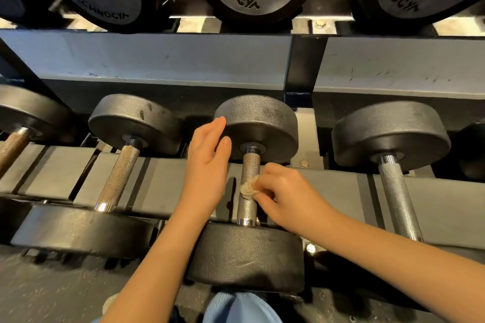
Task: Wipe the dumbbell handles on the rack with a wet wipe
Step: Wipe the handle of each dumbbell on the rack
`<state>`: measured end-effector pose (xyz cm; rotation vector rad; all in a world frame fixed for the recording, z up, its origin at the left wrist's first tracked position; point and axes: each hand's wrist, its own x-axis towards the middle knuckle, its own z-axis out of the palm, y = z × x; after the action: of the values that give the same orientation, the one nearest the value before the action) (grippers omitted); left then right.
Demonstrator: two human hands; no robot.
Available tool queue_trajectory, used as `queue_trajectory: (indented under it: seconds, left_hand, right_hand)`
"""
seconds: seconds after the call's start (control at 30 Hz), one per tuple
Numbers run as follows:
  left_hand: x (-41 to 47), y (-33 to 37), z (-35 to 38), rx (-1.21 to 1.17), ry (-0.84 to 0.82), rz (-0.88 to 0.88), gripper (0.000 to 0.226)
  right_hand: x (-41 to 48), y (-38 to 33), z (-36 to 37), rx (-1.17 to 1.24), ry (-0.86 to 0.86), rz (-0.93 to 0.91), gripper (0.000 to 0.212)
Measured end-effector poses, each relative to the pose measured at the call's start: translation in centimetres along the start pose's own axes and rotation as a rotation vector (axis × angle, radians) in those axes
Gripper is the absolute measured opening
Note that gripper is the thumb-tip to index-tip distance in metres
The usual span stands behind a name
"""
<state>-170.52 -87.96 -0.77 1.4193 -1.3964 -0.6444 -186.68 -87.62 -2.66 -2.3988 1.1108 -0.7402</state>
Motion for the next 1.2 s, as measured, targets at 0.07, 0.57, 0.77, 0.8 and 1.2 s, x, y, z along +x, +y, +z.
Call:
queue_trajectory:
  seconds: [0.07, 0.57, 0.77, 0.8, 1.2]
  left_hand:
    - [0.0, 0.0, 0.0, 0.005, 0.0, -0.003, 0.036]
    - [0.0, 0.1, 0.0, -0.019, -0.001, -0.015, 0.039]
    - [0.0, 0.1, 0.0, -0.023, -0.002, -0.009, 0.037]
    - [0.0, 0.0, 0.0, -0.022, -0.003, -0.01, 0.038]
    - [0.1, -0.1, 0.1, 0.001, 0.007, -0.012, 0.039]
  right_hand:
    - [1.0, 0.6, -0.1, -0.032, 0.038, 0.012, 0.01]
    - [1.4, 0.7, -1.5, -0.041, -0.138, -0.092, 0.015]
    - [2.5, 0.6, -1.6, -0.004, 0.066, 0.085, 0.017]
    - [1.9, 0.2, -1.6, 0.042, 0.054, 0.094, 0.016]
    - [1.1, -0.6, -2.2, 0.189, -0.052, 0.23, 0.009]
